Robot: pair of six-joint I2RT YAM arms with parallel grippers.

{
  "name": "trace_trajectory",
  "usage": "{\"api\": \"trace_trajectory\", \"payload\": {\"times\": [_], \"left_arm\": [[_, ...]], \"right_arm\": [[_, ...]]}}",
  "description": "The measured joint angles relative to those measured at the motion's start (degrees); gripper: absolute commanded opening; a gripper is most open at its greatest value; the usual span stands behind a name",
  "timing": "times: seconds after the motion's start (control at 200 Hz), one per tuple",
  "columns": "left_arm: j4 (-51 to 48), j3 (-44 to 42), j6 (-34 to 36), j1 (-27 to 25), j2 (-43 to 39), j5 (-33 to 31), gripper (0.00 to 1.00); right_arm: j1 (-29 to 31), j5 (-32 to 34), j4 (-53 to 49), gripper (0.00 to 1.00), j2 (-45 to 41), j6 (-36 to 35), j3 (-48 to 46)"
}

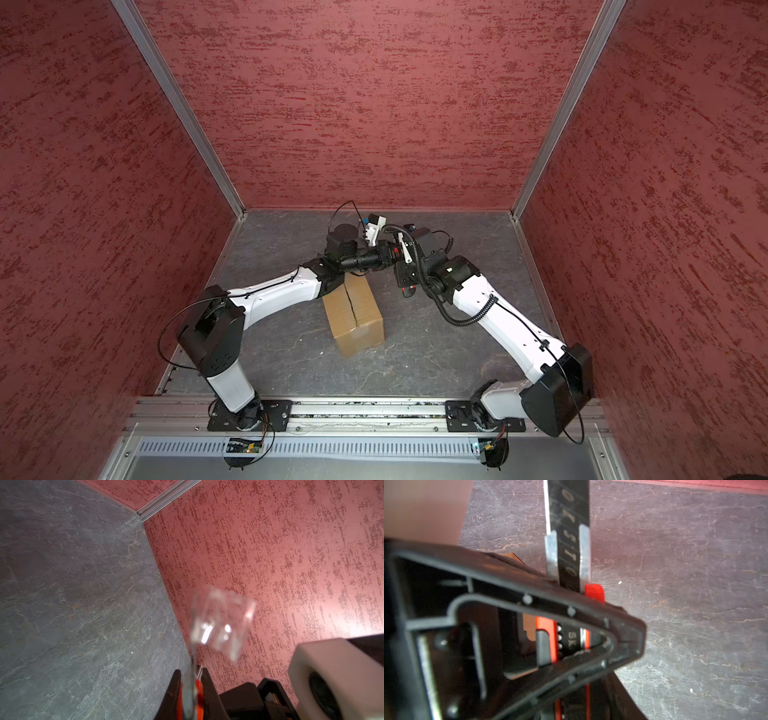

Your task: Unpack the express box

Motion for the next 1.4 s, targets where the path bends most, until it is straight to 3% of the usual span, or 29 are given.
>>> {"api": "trace_trajectory", "payload": {"times": [0.17,0.25,0.401,0.541,0.947,1.398], "left_arm": [[0.8,-0.6,-0.2,-0.1,0.0,-0.1,0.01],[1.2,-0.8,-0.4,-0.1,0.0,-0.1,0.09],[1.2,-1.1,-0.2,-0.2,-0.1,0.0,0.34],[0.5,-3.3,0.2,0.0,-1.9,-0.1,0.43],[-12.9,-11.7,8.1,4.2,-20.5,-6.9,0.46],[-34.9,-18.7,16.8,8.6,-36.0,-21.0,0.50]], "right_arm": [[0.0,0.3,-0.3,0.20,0.0,-0.1,0.0],[0.0,0.3,-0.5,0.15,0.0,-0.1,0.0],[0.0,0.3,-1.2,0.11,0.0,0.2,0.0],[0.0,0.3,-2.6,0.09,-0.1,1.0,-0.1],[3.6,4.0,-14.4,0.07,-10.8,8.2,-4.0],[24.0,7.9,-29.2,0.06,-13.7,26.7,-7.6]]}}
